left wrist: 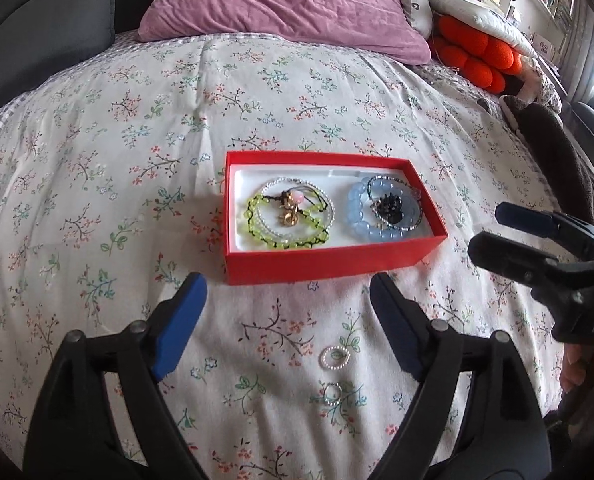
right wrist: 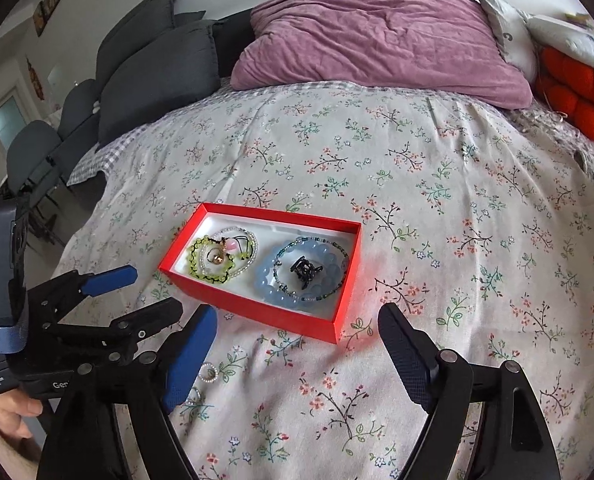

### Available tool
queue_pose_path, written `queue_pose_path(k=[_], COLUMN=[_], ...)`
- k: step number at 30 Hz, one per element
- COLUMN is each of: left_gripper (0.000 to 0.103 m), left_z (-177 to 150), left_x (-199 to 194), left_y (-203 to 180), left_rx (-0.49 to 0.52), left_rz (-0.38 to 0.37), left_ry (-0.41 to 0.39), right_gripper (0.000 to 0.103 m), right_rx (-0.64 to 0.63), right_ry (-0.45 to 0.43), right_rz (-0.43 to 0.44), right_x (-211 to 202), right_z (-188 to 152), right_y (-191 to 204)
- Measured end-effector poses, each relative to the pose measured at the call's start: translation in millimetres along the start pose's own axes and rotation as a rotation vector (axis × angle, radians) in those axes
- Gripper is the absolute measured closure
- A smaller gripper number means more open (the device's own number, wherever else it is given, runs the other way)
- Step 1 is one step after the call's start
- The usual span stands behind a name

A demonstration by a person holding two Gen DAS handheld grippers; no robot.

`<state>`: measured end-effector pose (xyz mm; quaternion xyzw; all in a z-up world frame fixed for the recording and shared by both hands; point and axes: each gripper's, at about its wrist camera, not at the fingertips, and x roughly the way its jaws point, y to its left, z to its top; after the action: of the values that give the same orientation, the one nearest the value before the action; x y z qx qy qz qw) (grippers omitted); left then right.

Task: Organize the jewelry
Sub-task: 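Open both tools to release the earrings in the box and withdraw, then move both tools toward the silver ring and pearl ring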

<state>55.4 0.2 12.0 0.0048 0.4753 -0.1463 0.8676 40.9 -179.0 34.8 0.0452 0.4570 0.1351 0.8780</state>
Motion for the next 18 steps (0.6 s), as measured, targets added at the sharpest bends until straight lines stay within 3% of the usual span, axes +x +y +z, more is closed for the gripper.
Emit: queue_pose_path(k=[5,10,18], left_gripper=[0.019,0.008,0.008], left_z=[-19,-43,-81], left_x=[-4,-6,-4], left_y=[-2,-1,0], left_rx=[0.015,0.014,0.046], left_rz=[0.025,0.076,0.122], left_ry=[0.042,0.049,0.056], right_gripper=[0.019,0.018,0.017], right_rx=[-0.004,-0.007,-0.081], right_ry=[0.024,0.049,0.081], right_rz=[-0.026,-0.048,-0.074], right_x=[-4,-7,-4], right_z=[-12,-27,-58], right_y=[-2,-4,2])
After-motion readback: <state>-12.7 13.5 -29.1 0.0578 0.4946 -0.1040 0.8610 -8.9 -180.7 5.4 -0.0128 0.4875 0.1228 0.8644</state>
